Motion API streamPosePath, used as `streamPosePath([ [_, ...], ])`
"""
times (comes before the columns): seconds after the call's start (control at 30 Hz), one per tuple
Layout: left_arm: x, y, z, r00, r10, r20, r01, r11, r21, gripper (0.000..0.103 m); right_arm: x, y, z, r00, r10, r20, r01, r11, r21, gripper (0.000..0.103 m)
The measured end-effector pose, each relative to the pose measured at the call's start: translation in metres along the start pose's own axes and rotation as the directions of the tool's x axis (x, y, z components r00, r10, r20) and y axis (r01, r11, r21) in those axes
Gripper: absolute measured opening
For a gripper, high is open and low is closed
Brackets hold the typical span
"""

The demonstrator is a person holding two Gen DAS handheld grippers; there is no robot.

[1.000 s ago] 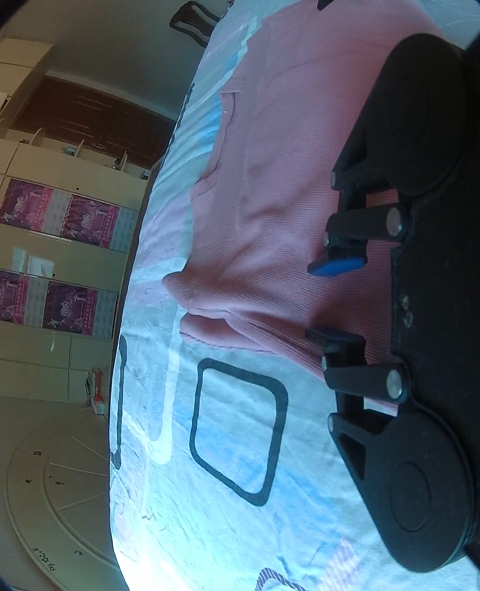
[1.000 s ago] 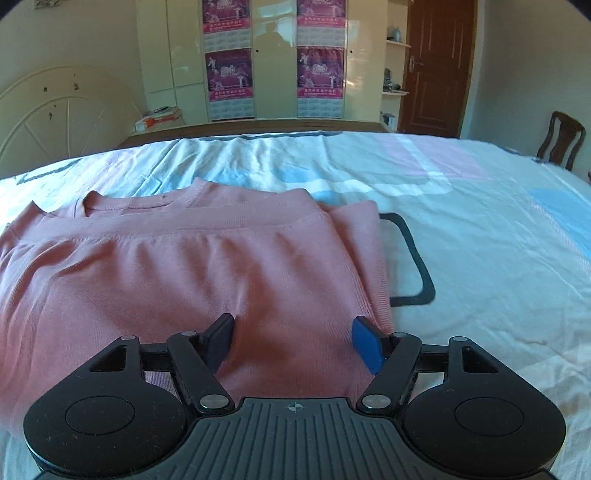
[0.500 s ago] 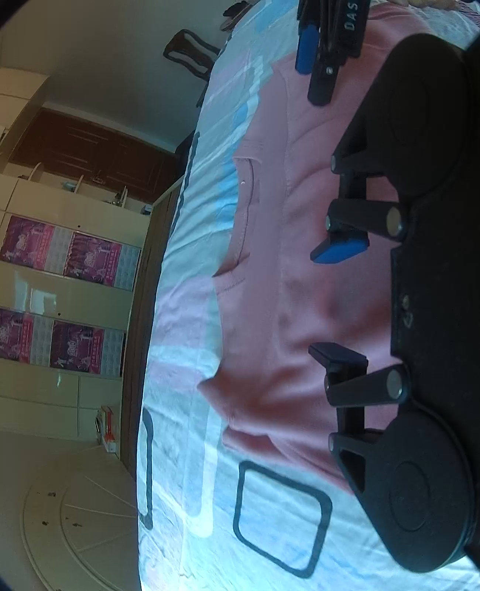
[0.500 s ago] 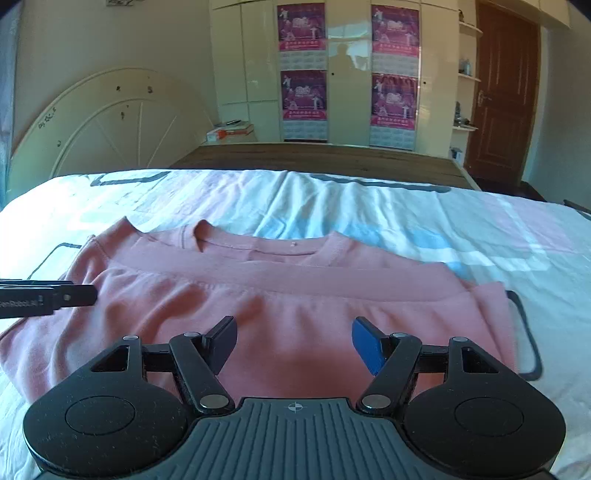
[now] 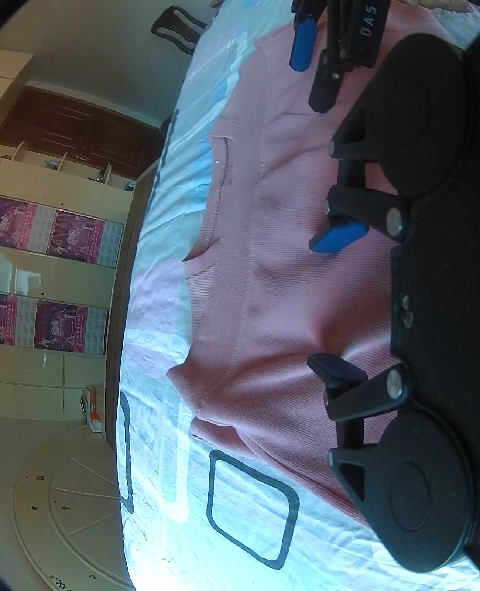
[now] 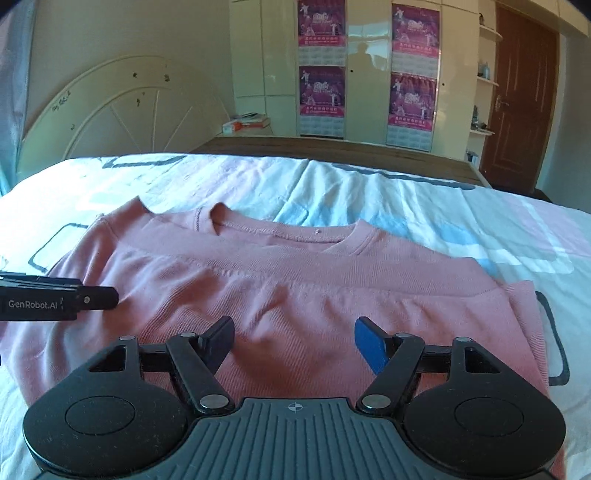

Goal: Fold small clothes

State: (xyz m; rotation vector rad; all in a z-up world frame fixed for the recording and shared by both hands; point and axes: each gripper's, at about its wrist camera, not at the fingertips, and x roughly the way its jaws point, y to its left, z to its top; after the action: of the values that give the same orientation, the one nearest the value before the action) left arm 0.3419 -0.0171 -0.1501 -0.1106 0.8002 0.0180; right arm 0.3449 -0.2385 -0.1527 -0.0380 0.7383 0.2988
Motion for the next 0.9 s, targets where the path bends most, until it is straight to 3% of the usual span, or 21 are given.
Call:
streamPosePath([
  [0.03,0.003,-0.001,-0.003,1.000,0.014,-0.009,-0.014,1.000,0.013,0.064,0.009,0.004,-0.006,0.999,-0.014,-0.034,0.013,0.999,-0.033,0.072],
  [0.23,0.001,0.000,-0.002,0.999,0.026,-0.026,-0.025,1.000,0.008,0.069,0.013,0.008,-0.012,1.000,-0.024,-0.017,0.024,0.999,-0.038,0.080],
  [0.3,0.001,0.001,-0.003,0.999,0.028,-0.028,-0.027,1.000,0.011,0.072,0.014,0.013,-0.015,0.998,-0.066,-0.009,0.065,0.997,-0.052,0.093],
  [0.43,0.000,0.002,-0.004,0.999,0.025,-0.023,-0.024,0.999,0.024,0.075,0.015,0.007,-0.016,0.995,-0.094,-0.019,0.094,0.996,0.009,0.103],
  [0.57,-0.003,0.005,-0.004,1.000,0.000,-0.030,0.000,1.000,0.021,0.076,0.006,0.010,-0.012,0.993,-0.110,-0.046,0.110,0.994,-0.003,0.103],
  [0.73,-0.030,0.019,-0.012,0.998,-0.063,-0.021,0.063,0.998,-0.014,0.075,-0.016,0.008,-0.009,0.996,-0.043,-0.075,0.043,0.999,-0.013,0.103],
  [0.83,-0.043,0.027,-0.024,0.996,-0.092,-0.020,0.092,0.996,-0.020,0.073,-0.040,0.009,-0.007,1.000,0.012,0.004,-0.012,0.998,0.069,0.102],
  [0.87,-0.044,0.028,-0.028,0.995,-0.093,-0.022,0.093,0.996,-0.018,0.073,-0.044,0.015,-0.006,1.000,0.001,0.016,-0.002,0.998,0.064,0.097],
  [0.9,-0.043,0.028,-0.032,0.995,-0.093,-0.027,0.092,0.996,-0.012,0.073,-0.045,0.022,-0.007,1.000,-0.010,0.024,0.009,0.999,0.052,0.079],
])
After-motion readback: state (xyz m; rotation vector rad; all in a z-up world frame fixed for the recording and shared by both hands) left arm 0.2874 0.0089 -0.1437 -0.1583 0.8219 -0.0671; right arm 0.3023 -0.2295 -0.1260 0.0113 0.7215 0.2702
